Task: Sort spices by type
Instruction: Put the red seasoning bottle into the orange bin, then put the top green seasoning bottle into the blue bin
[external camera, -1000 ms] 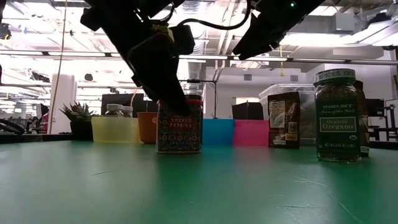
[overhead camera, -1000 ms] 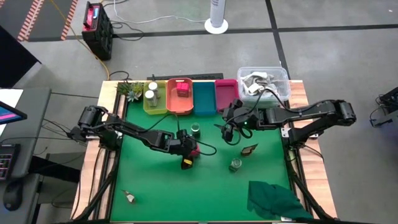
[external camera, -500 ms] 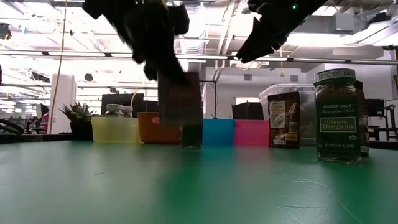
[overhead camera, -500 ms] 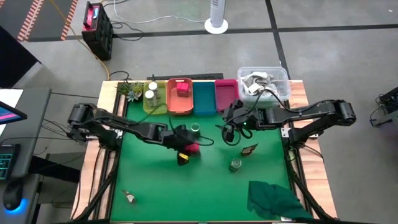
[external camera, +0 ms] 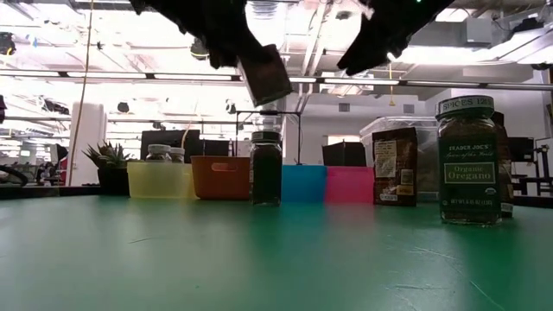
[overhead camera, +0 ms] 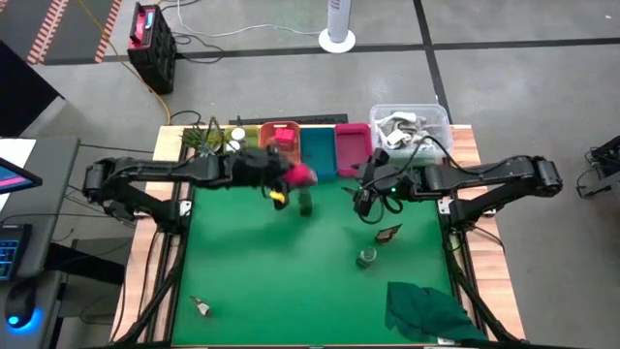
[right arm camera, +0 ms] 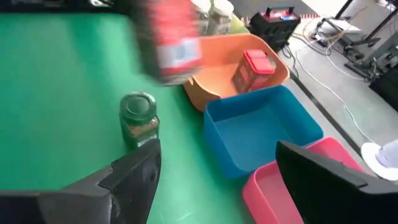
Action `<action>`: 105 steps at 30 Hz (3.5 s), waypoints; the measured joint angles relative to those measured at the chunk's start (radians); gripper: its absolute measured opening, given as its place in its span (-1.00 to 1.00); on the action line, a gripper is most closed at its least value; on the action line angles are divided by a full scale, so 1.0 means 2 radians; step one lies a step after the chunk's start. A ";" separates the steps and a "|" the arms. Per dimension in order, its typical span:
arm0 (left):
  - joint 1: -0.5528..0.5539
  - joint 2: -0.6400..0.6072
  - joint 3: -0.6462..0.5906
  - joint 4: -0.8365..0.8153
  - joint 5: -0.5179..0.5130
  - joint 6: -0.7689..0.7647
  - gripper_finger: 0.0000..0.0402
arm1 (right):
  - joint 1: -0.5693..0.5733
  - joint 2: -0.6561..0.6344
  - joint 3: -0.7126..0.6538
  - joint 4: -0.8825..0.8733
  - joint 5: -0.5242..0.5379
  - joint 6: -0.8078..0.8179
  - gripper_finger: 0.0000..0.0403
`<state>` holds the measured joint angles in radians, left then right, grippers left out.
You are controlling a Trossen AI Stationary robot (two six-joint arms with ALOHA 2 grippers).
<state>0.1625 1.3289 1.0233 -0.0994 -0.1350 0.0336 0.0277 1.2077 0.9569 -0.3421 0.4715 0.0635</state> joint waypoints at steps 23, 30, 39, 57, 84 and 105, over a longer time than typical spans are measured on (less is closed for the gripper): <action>0.259 0.149 0.000 -0.081 0.159 0.188 0.10 | 0.018 -0.009 -0.023 0.021 0.003 -0.014 0.63; 0.249 0.180 0.000 -0.077 0.140 0.196 0.31 | 0.018 -0.009 -0.023 0.019 0.003 -0.014 0.63; 0.244 0.117 0.000 -0.090 0.113 0.192 0.63 | 0.018 -0.009 -0.023 0.019 0.003 -0.014 0.63; -0.023 0.054 0.000 -0.067 0.022 0.079 0.68 | 0.007 -0.009 -0.023 0.005 0.002 -0.010 0.63; -0.029 0.171 0.000 0.036 -0.004 -0.043 0.43 | 0.028 -0.038 -0.024 -0.045 0.016 0.030 0.63; 0.035 0.171 0.096 0.000 0.090 0.004 -0.04 | 0.029 -0.038 -0.023 -0.104 0.048 0.094 0.63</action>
<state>0.2331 1.6711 1.2146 -0.0985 0.0460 0.0422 0.0864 1.1309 0.9100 -0.5494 0.5667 0.2511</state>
